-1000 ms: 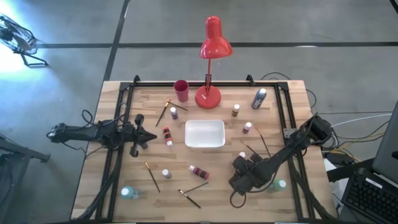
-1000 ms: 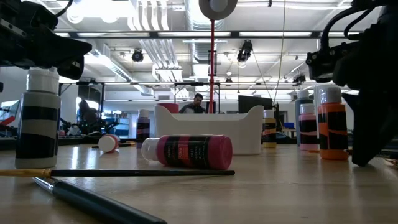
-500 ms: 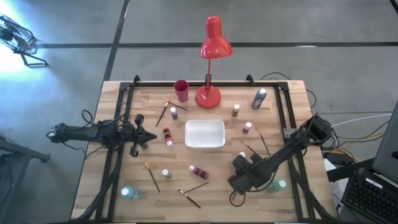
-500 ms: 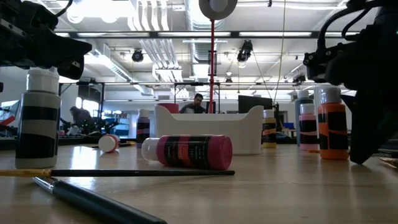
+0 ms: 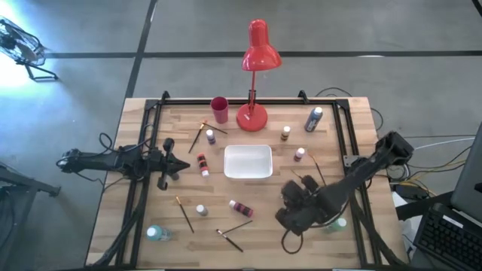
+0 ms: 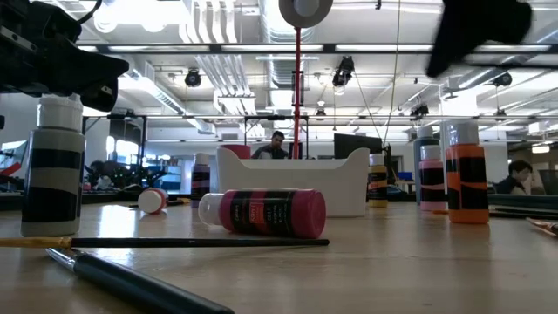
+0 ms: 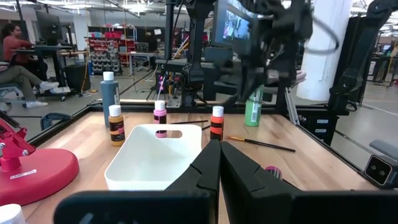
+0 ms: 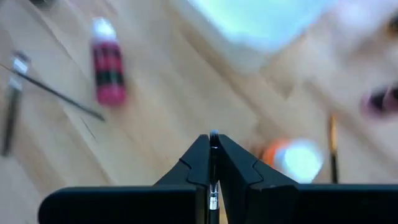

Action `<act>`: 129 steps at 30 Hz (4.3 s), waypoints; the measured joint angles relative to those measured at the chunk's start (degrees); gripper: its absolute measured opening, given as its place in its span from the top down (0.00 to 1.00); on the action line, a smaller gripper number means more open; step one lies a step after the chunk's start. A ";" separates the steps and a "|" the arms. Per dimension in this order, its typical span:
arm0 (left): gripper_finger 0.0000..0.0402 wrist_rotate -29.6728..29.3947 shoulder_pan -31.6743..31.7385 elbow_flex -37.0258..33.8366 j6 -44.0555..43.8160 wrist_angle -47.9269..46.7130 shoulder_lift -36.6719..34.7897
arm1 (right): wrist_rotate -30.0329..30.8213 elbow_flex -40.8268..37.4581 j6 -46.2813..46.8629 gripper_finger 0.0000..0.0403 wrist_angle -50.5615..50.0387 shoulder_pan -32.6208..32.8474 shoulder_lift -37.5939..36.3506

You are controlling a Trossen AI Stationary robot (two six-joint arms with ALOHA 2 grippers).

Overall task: Pick & Place Paint Supplies
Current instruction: Put the gold paint brush into the red cup

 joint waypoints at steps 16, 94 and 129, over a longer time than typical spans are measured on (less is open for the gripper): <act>0.98 0.02 -0.02 0.01 0.02 -0.02 0.00 | 9.98 1.13 -44.23 0.97 21.15 -10.38 -7.40; 0.59 -2.58 0.02 33.61 9.90 31.64 57.92 | -47.31 -0.84 -78.58 0.97 85.56 -36.50 3.62; 0.95 -5.25 0.83 36.55 12.17 29.39 58.14 | -46.87 -0.84 -77.77 0.97 84.91 -36.59 3.44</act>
